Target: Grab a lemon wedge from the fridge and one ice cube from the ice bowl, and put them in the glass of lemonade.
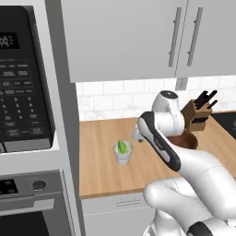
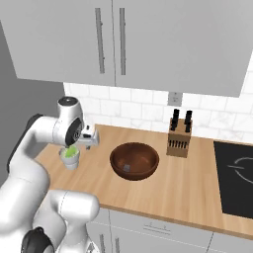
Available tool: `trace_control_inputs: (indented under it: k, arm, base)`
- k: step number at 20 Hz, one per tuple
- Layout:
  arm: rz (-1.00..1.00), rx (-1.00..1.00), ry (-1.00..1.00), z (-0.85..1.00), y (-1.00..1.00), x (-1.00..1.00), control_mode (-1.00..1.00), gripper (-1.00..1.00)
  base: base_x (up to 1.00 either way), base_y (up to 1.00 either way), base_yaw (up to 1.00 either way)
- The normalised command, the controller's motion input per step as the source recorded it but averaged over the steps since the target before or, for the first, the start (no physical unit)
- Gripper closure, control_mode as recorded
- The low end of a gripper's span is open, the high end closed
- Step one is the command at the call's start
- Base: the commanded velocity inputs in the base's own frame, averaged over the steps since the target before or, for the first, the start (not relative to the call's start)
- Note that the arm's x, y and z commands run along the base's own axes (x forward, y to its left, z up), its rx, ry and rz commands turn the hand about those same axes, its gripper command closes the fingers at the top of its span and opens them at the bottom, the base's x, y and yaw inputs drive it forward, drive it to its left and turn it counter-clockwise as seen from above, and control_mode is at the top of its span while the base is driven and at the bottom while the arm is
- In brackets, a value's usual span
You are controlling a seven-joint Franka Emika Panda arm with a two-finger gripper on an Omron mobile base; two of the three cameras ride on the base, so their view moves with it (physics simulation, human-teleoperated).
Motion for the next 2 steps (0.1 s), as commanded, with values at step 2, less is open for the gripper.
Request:
trace_control_inputs:
  k: [2]
  arm:
    - [-0.14,0.11,-0.23,0.1,-0.27,0.0,-1.0,-1.0]
  base:
    - [0.0,0.0,0.0]
